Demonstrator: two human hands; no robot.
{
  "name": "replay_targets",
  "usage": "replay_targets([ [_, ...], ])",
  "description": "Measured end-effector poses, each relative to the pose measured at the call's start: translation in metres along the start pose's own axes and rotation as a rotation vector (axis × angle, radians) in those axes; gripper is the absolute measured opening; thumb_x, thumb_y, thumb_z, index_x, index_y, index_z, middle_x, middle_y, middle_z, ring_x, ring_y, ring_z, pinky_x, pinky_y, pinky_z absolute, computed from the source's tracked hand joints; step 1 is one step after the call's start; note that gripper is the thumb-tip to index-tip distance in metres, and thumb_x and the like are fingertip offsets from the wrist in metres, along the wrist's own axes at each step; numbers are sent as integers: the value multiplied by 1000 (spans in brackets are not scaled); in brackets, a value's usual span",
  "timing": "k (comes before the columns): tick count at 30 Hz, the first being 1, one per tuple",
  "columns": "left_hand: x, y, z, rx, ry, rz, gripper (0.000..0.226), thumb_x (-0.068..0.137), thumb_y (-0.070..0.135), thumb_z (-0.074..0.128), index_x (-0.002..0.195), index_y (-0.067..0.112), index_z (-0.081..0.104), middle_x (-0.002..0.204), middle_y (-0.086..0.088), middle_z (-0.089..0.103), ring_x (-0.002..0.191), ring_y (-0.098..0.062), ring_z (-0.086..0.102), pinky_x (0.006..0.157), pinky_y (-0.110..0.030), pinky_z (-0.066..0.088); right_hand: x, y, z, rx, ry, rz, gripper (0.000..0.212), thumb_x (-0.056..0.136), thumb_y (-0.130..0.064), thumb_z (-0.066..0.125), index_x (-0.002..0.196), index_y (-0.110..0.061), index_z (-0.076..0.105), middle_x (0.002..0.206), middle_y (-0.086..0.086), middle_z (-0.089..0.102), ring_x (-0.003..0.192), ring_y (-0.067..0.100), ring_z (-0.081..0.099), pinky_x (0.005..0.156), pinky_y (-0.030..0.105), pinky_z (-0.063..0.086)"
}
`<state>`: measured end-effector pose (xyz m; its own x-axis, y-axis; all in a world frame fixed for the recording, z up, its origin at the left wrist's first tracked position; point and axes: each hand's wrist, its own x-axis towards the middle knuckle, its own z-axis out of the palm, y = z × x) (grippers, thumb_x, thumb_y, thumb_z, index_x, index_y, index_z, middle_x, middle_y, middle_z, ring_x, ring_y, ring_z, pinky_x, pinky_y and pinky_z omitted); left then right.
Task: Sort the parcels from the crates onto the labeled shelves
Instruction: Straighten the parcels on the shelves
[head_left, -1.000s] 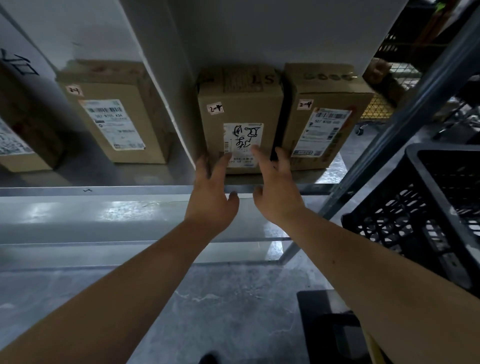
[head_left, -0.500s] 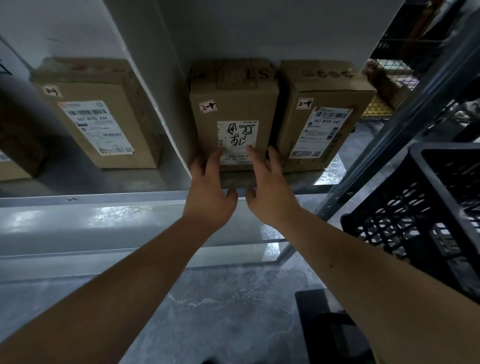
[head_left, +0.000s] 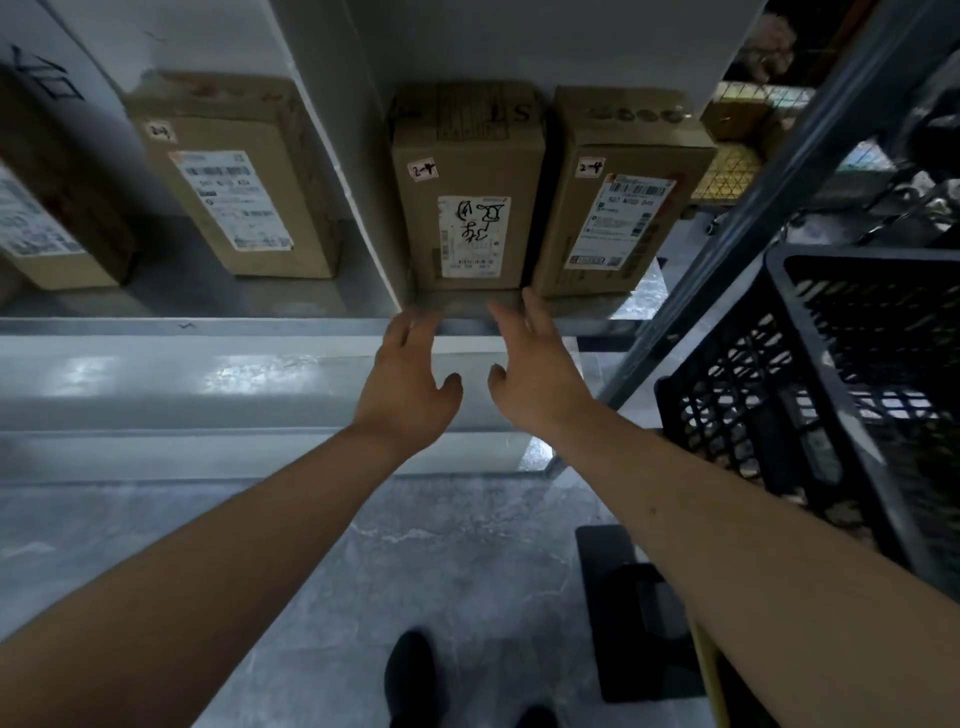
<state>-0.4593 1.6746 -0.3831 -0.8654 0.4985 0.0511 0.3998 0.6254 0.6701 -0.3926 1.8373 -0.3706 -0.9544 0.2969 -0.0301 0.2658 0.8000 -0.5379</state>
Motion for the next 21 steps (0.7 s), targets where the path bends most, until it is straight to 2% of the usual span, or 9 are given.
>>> replay_targets([
  [3,-38,6,-22,76,-3,-68,75,94,26,71,159,24,35,168,-6,26,150,-27,33,118,-41,36,-28,-12,-9,38,-59,10,75,99,-12,61,163,-24,25,174,8,-1,160,29,8,125,38,28],
  [6,-72,11,-49,152,18,-115,74,92,26,72,157,21,38,163,-10,35,145,-33,39,118,-48,39,-56,-33,-17,53,-117,-15,72,100,-14,59,163,-22,26,174,7,5,158,28,11,126,35,24],
  [10,-107,12,-86,215,50,-174,71,91,28,72,155,21,41,159,-9,41,141,-33,44,116,-49,42,-81,-70,-19,55,-168,-63,67,101,-17,59,162,-21,30,173,7,11,157,27,13,127,34,19],
  [16,-126,-10,-141,275,111,-216,70,94,32,70,156,31,40,166,-4,33,149,-31,36,117,-51,41,-77,-137,-3,49,-163,-189,61,102,-22,61,158,-26,36,172,1,16,156,25,21,125,36,26],
  [21,-109,-54,-188,293,126,-216,70,94,34,72,156,34,39,168,-3,31,150,-32,35,118,-53,40,-49,-181,30,9,-152,-166,67,100,-25,64,158,-29,32,171,0,15,156,27,22,123,37,29],
])
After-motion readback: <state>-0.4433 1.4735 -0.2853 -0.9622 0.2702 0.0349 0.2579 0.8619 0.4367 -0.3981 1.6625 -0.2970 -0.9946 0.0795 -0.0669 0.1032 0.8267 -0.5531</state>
